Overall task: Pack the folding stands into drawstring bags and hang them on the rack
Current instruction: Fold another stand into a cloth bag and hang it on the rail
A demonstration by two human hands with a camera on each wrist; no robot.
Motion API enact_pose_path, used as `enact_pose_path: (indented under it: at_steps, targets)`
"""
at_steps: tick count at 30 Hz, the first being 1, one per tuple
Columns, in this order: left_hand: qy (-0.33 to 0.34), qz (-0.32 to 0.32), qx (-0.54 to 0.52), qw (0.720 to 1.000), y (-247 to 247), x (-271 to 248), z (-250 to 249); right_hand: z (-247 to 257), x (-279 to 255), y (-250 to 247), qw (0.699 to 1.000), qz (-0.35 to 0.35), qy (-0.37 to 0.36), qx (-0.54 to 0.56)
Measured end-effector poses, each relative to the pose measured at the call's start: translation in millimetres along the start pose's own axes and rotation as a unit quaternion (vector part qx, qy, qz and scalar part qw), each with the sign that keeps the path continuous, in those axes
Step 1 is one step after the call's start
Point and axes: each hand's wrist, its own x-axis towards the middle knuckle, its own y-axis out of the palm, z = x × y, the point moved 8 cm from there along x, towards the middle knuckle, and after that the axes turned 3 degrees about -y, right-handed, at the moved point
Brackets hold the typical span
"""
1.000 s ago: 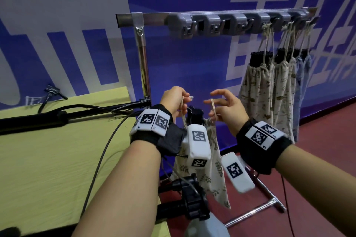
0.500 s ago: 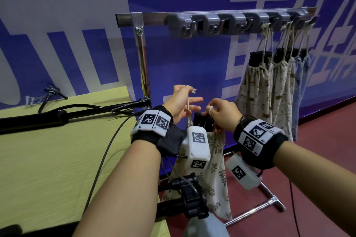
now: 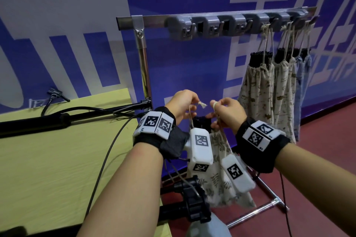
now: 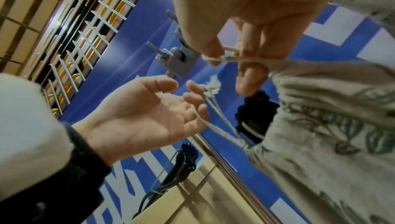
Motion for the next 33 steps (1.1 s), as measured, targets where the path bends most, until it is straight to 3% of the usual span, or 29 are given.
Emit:
enact_pose_path:
  at_steps: [6,13,18,25,28,33]
  targets:
    - [-0.036,0.086,0.053,0.994,20,-1,13,12,-4,-6,0.995,-0.060,-0.063,-0.046]
    - [-0.012,0.132,0.080,0.988,30,-4,10,22,1,-2,0.991,-0.036,-0.095,-0.086]
    - [-0.002,0.113,0.066,0.991,30,-5,8,24,4,5,0.994,-0.012,-0.074,-0.078]
    - [0.011,0.017,0.002,1.000,3,-2,2,26,7,9,0.990,0.000,-0.079,-0.114]
    - [0.024,0.011,-0.024,0.999,1,-4,-3,16,7,21,0.985,0.064,-0.074,-0.141]
    - [0.049,0.033,-0.060,0.996,5,-8,-15,-7,-12,53,0.963,0.247,-0.025,-0.106]
